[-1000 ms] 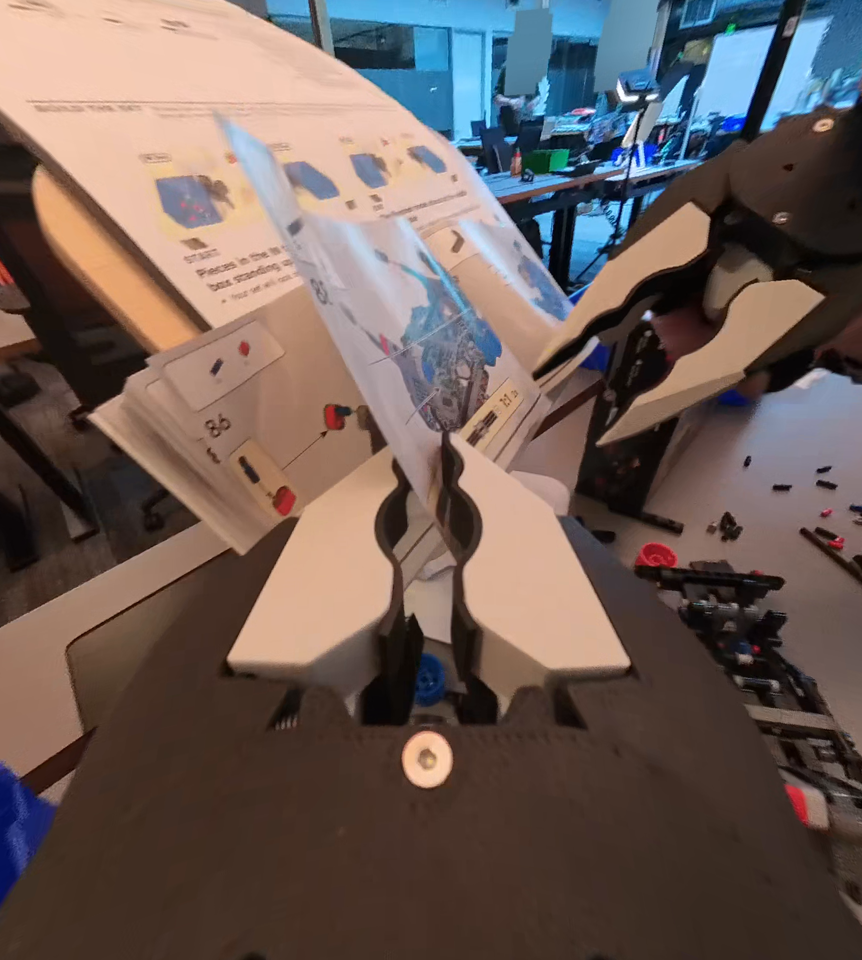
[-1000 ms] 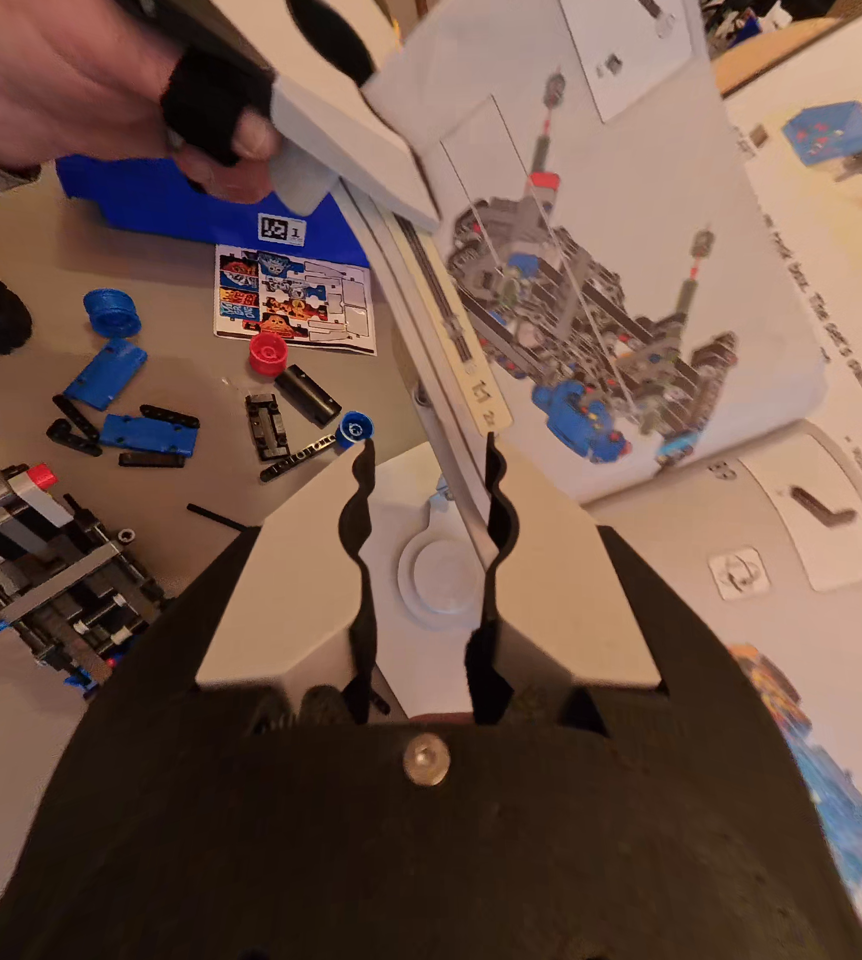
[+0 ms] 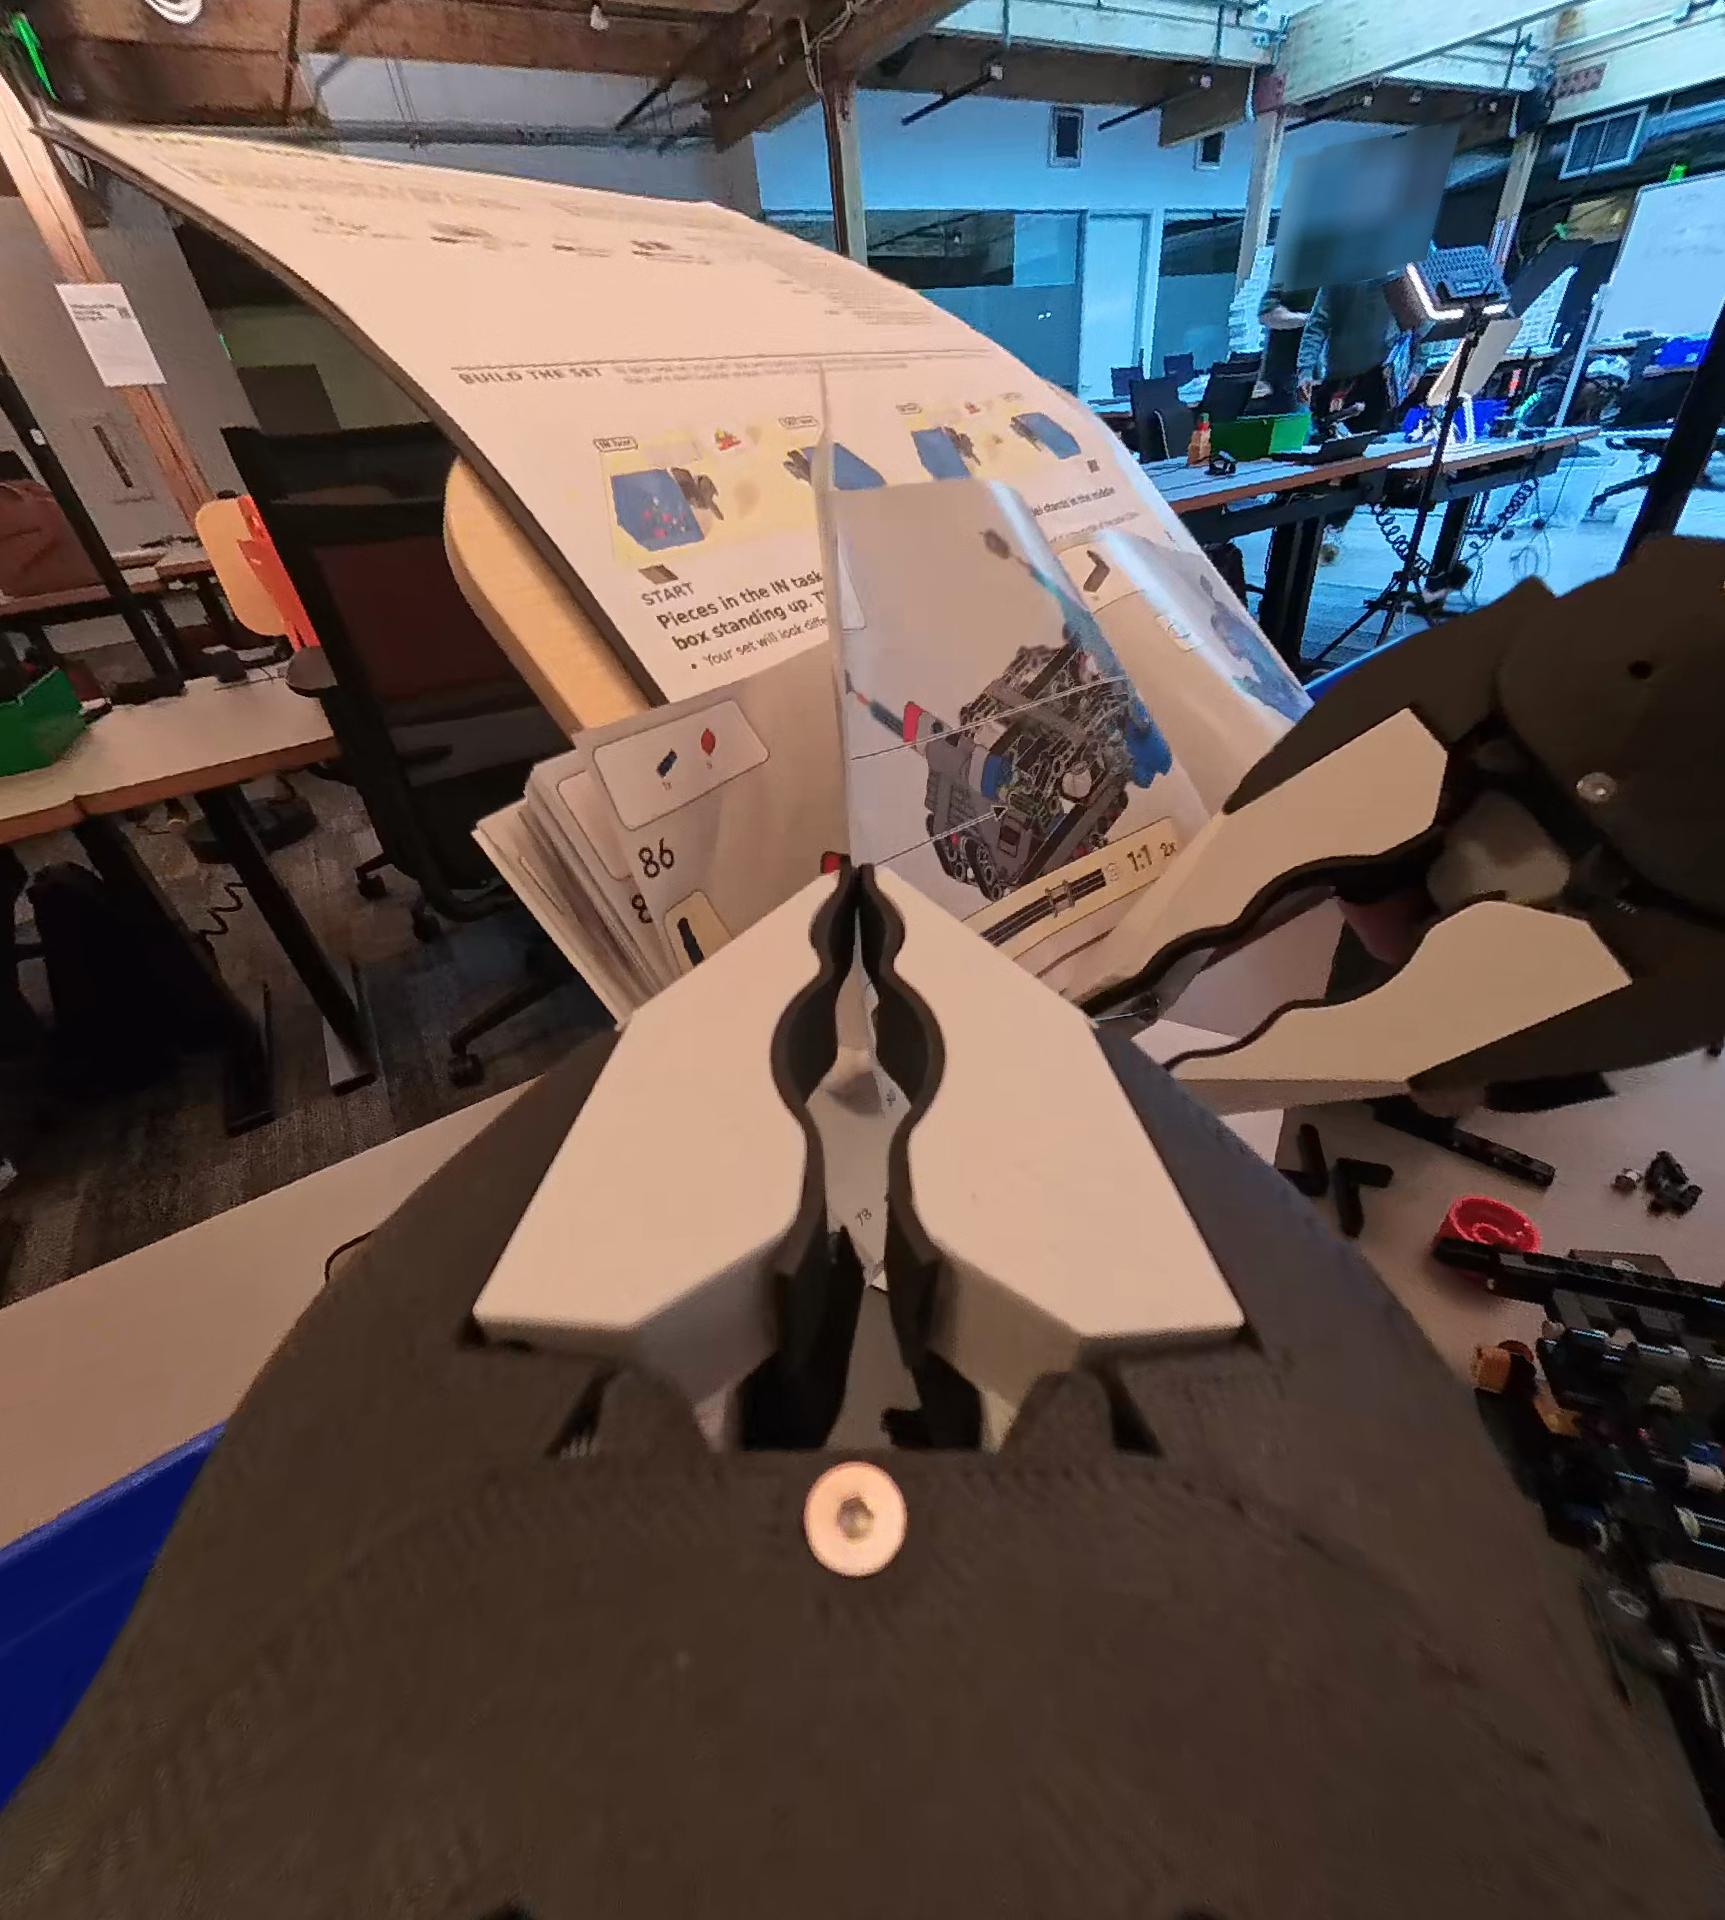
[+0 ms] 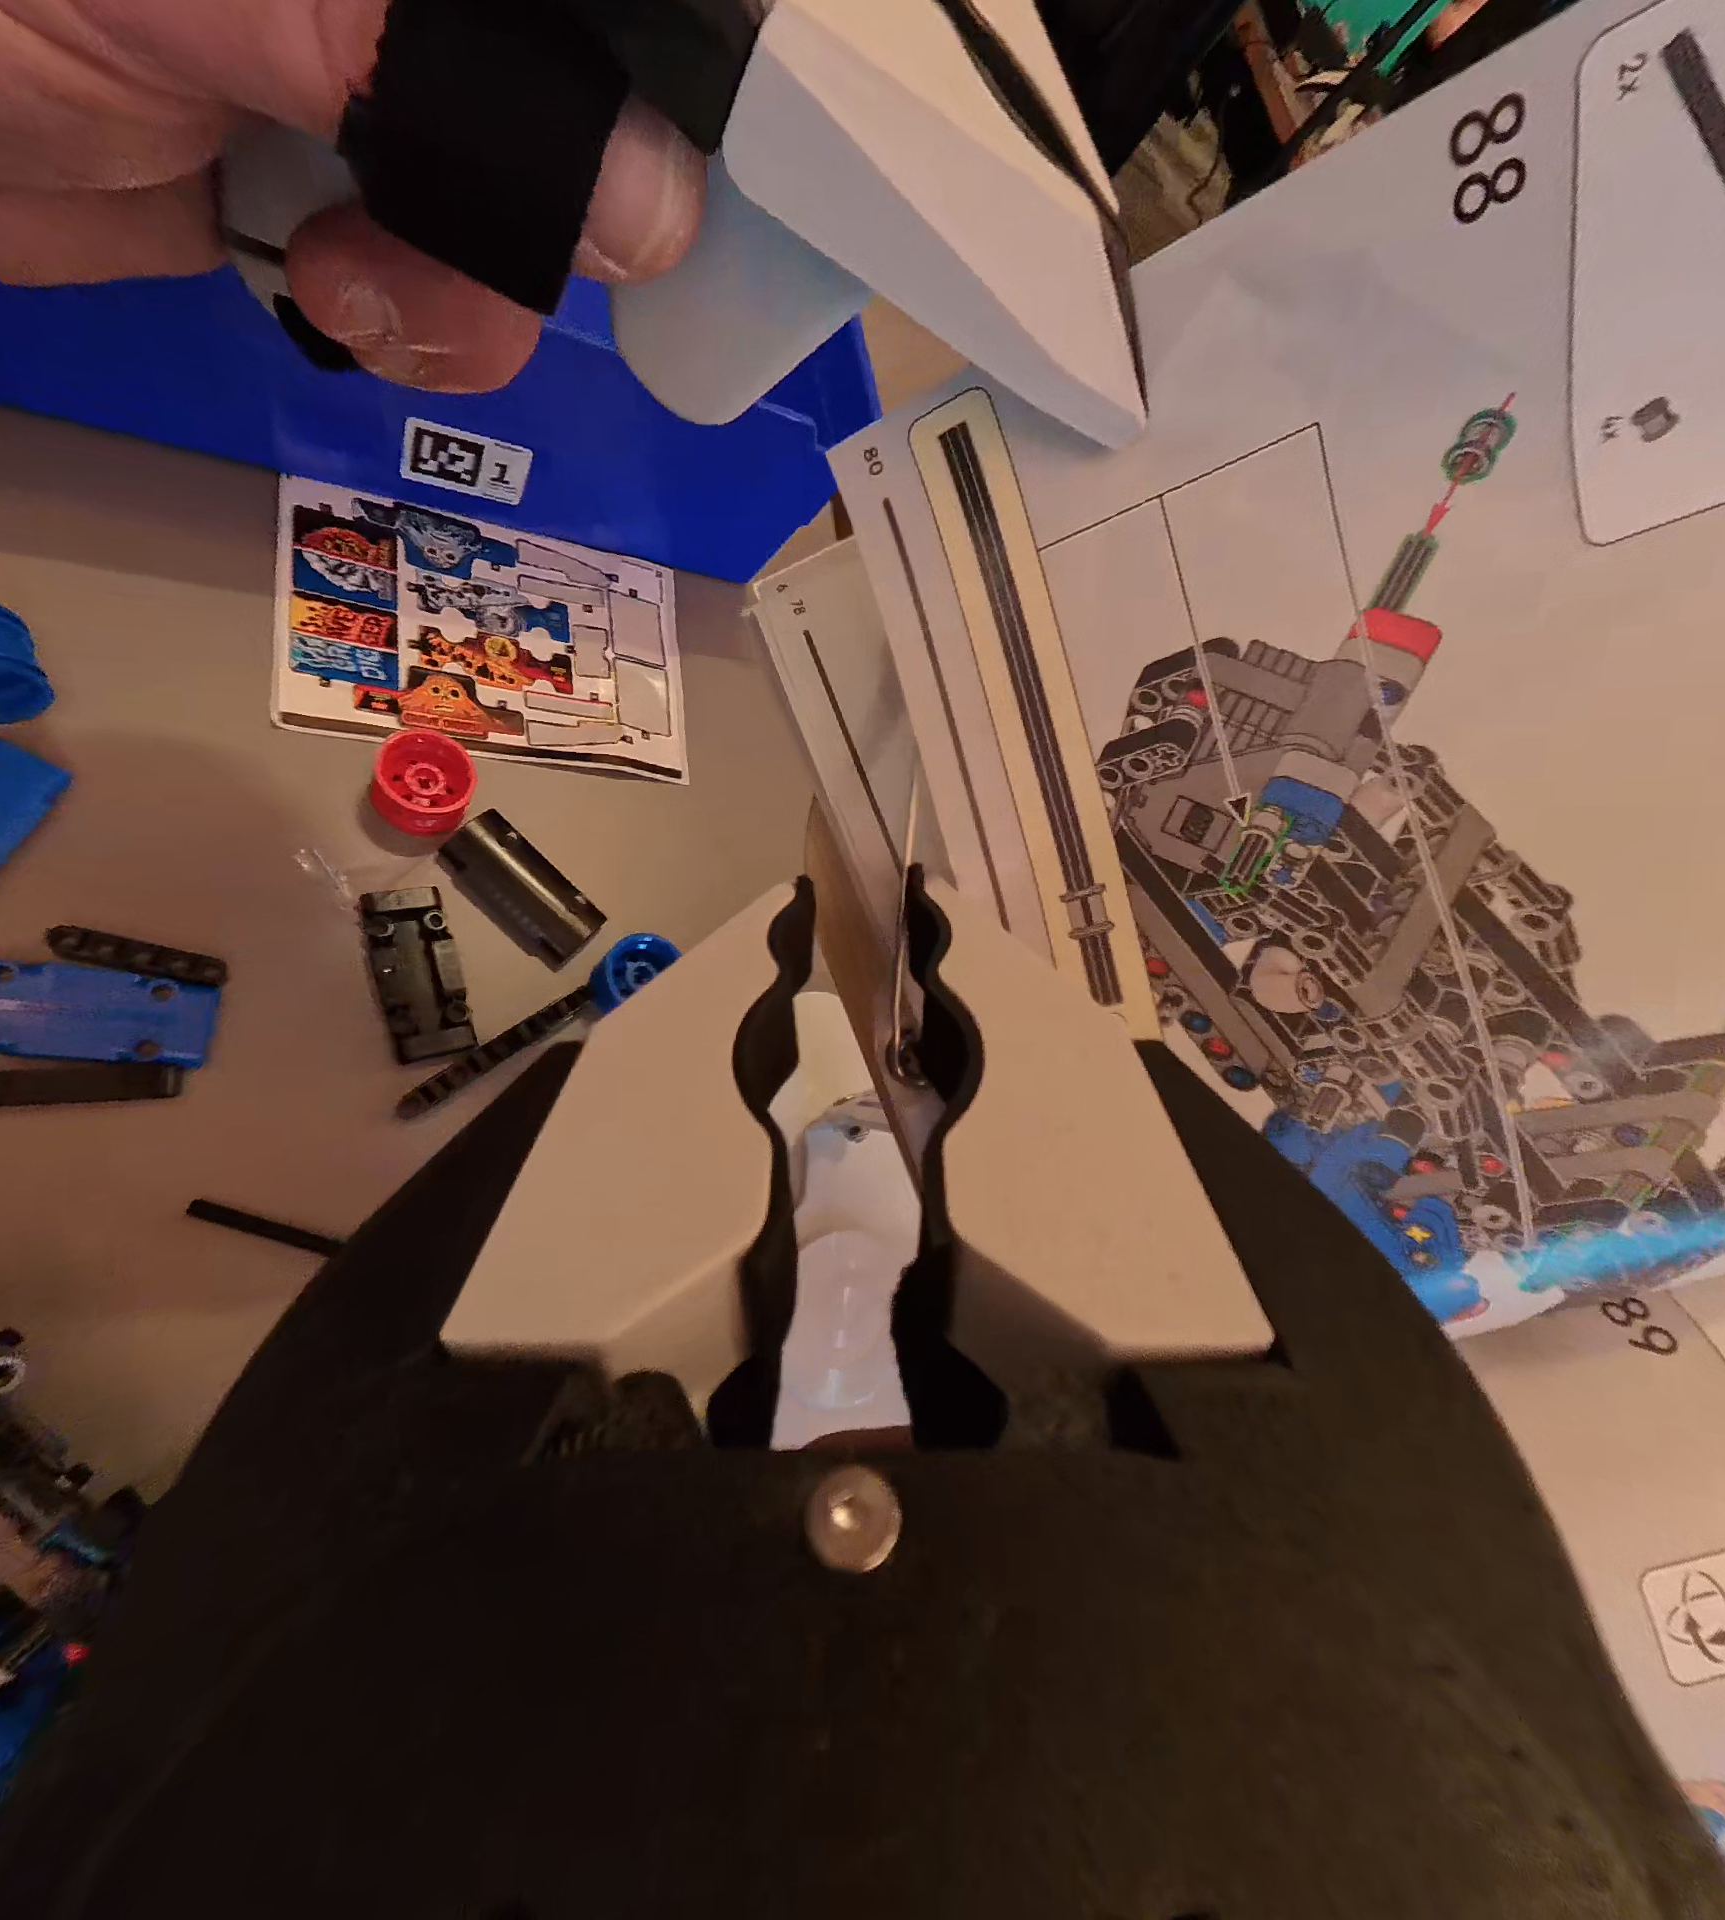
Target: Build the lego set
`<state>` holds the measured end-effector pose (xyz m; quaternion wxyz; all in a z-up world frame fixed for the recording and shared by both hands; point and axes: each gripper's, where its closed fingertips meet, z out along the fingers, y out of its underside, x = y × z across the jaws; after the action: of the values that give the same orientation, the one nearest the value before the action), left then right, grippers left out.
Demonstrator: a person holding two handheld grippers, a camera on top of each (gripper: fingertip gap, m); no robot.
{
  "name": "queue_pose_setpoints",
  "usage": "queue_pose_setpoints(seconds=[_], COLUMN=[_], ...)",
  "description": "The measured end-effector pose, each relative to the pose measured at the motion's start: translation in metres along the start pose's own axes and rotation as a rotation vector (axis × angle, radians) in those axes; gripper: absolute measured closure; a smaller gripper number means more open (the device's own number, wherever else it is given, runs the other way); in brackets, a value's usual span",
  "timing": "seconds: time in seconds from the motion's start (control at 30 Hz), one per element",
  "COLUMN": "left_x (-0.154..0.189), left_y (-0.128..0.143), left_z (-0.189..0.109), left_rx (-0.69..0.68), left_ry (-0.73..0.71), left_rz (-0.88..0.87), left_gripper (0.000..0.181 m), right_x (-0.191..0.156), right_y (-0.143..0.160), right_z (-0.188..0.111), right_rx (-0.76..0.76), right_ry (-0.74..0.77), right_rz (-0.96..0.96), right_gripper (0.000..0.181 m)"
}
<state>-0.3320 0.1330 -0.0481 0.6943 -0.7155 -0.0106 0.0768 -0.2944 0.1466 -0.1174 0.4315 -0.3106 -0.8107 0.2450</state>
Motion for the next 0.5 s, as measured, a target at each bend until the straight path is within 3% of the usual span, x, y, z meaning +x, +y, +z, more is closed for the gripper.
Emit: queue_pose_setpoints(seconds=[0.07, 0.5], left_x=[-0.002, -0.013], left_y=[0.000, 0.030], left_z=[0.000, 0.008], left_rx=[0.000, -0.084], left_ry=[-0.008, -0.026], left_rz=[0.002, -0.043], left_gripper=[0.181, 0.181], right_x=[0.002, 0.002], right_y=[0.000, -0.002], right_z=[0.001, -0.001], right_rx=[0.004, 0.121], right_ry=[0.023, 0.006], right_rz=[-0.026, -0.035], right_gripper=[0.181, 0.181])
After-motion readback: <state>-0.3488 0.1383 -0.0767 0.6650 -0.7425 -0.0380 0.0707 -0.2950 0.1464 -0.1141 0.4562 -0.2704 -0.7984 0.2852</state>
